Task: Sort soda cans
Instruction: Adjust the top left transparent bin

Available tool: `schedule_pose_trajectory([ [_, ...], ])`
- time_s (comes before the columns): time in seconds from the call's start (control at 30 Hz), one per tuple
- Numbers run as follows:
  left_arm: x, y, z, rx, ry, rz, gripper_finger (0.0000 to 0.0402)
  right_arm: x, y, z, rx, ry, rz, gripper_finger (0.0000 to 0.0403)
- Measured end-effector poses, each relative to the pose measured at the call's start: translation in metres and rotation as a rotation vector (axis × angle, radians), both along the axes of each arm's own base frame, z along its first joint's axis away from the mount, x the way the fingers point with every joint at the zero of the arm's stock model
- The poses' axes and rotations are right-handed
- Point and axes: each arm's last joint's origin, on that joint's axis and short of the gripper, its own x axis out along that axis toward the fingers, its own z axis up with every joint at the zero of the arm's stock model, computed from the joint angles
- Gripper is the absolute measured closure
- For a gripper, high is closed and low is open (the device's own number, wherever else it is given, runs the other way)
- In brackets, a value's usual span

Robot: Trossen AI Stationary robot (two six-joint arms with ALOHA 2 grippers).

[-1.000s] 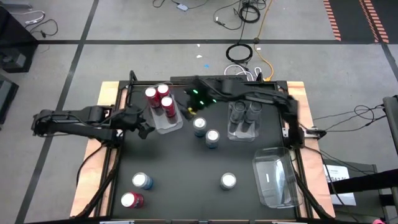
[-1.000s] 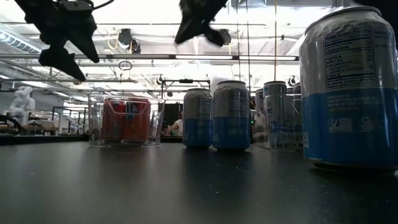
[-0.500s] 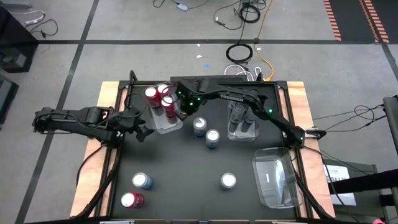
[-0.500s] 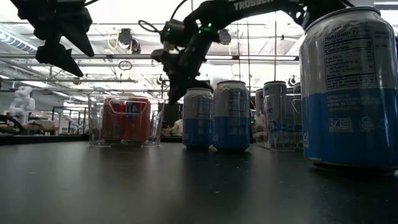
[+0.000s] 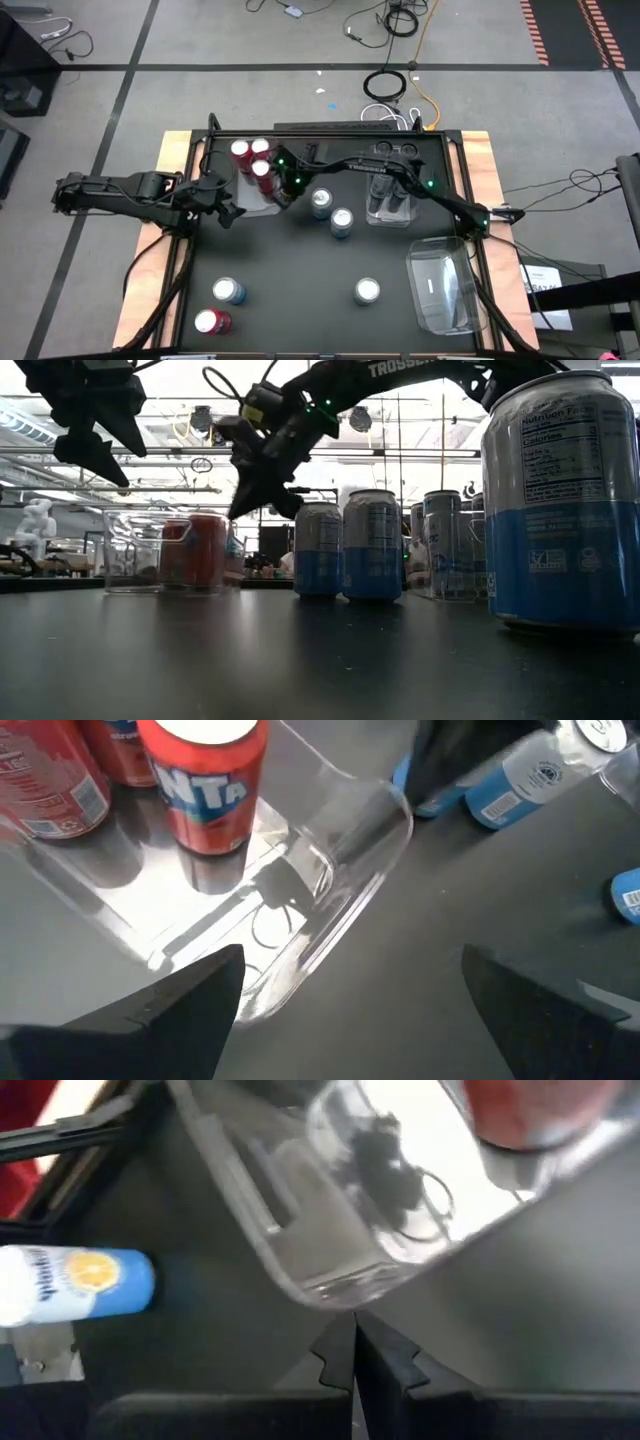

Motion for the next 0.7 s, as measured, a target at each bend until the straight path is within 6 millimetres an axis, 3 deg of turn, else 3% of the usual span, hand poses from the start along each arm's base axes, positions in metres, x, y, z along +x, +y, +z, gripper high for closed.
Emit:
schedule_pose_trajectory([
  [0.23, 0.0001, 0.0, 0.0001, 0.0, -0.001, 0.0, 0.002, 0.0043, 0.0088, 0.0021, 0.002, -0.042, 0.041, 0.0403],
  [0.57, 0.0002, 0.0, 0.0001, -0.001, -0.002, -0.001, 0.002, 0.0007, 0.0037, 0.003, -0.083, 0.027, -0.106, 0.0403],
  [0.7, 0.0001, -0.0002, 0.0001, -0.004, -0.002, -0.005, 0.002, 0.0081, 0.0075, 0.0064, -0.075, -0.068, -0.043, 0.0403],
])
